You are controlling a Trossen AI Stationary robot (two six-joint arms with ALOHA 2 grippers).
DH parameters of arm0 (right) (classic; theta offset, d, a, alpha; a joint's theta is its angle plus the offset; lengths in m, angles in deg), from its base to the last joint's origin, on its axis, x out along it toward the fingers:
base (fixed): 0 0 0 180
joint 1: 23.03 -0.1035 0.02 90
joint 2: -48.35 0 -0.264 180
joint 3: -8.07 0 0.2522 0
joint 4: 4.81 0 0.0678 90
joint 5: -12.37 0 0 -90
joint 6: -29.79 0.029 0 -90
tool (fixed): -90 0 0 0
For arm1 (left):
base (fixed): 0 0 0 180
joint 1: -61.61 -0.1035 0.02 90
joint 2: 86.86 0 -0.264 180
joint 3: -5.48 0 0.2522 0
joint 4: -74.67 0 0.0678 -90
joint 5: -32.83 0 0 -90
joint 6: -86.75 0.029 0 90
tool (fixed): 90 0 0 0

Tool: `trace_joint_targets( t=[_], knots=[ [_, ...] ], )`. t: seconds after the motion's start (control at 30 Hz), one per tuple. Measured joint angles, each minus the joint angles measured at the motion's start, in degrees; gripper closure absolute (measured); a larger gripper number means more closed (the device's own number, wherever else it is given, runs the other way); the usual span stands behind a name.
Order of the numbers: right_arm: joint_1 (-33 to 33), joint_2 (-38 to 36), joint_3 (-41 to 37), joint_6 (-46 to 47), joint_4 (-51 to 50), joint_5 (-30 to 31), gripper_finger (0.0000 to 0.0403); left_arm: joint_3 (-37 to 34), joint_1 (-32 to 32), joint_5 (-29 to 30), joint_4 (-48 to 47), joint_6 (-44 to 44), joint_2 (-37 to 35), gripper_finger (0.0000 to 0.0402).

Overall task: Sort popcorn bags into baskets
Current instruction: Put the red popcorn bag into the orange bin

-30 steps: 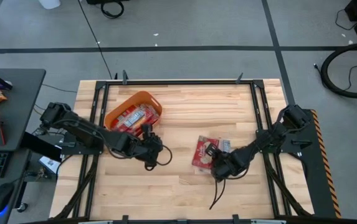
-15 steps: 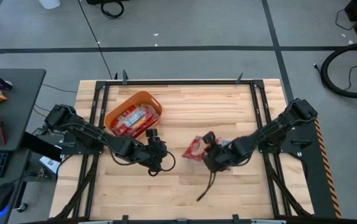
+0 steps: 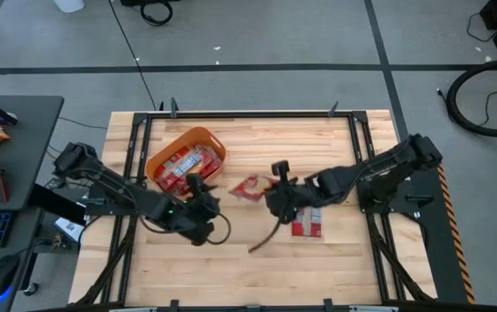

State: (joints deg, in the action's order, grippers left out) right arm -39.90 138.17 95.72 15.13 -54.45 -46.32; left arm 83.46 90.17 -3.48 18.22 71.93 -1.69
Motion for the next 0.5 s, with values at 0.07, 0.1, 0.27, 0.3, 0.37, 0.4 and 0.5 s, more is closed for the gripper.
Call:
trace_joint_targets(
  t=[0.07,0.1,0.27,0.3,0.37,0.4,0.5],
  knots=[
    [1.66,0.02,0.26,-3.48,3.63,-0.35,0.0402,0.02,1.09,1.56,-3.91,-2.02,-2.38,0.0193],
    [2.4,0.02,0.26,-4.88,5.61,-0.66,0.0402,-0.09,1.53,1.75,-5.81,-3.13,-3.82,0.0193],
    [6.28,0.05,0.26,-9.88,14.71,-4.06,0.0402,-0.03,2.85,2.78,-11.91,-7.71,-11.72,0.0193],
    [6.92,0.07,0.26,-10.63,16.46,-5.2,0.0402,-0.02,2.99,2.84,-12.46,-8.1,-13.29,0.0194],
    [7.93,0.77,0.35,-12.13,20.97,-6.63,0.0402,-0.02,3.22,2.71,-13.42,-8.16,-16.42,0.0194],
    [8.26,1.03,0.37,-13.21,22.77,-7.01,0.0402,-0.02,3.23,2.68,-13.26,-8.09,-17.98,0.0194],
    [9.07,3.75,1.41,-16.35,26.69,-8.07,0.0402,-0.02,3.21,2.73,-13.13,-7.09,-22.73,0.0194]
  ],
)
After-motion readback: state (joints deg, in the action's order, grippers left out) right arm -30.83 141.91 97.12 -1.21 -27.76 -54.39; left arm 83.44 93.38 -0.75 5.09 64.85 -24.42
